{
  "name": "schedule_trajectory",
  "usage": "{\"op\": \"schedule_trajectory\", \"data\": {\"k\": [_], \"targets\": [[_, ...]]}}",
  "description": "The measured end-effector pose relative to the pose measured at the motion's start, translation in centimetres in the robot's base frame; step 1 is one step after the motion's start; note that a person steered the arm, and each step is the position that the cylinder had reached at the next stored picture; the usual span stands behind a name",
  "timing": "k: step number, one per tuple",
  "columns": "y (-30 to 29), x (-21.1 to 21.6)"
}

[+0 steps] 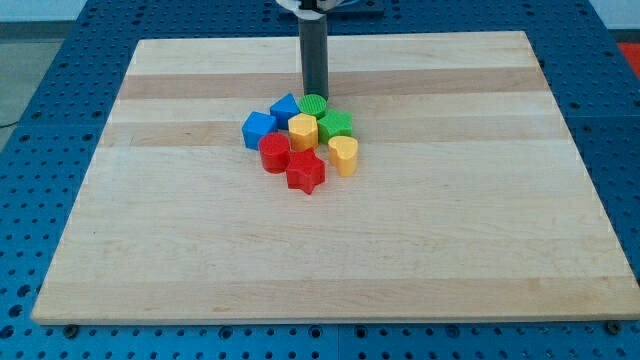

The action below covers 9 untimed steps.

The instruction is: Adjust blue cube red circle red star and yellow heart to form a group of circle

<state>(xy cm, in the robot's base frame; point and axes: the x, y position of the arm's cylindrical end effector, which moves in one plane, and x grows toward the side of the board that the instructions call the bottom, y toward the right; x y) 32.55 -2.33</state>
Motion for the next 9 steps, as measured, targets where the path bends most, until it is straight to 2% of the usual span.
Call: {"op": "schedule_trajectory", "data": {"k": [1, 2, 3, 4, 5, 6, 7, 9], "targets": [[-0.4, -0.1], [-3.3, -2.8], [-7.4, -4.1], [-12.1, -3.6], [-14.7, -0.3], [-14.6, 5.2], [-13.5, 8.1], [-10.8, 8.4]]}}
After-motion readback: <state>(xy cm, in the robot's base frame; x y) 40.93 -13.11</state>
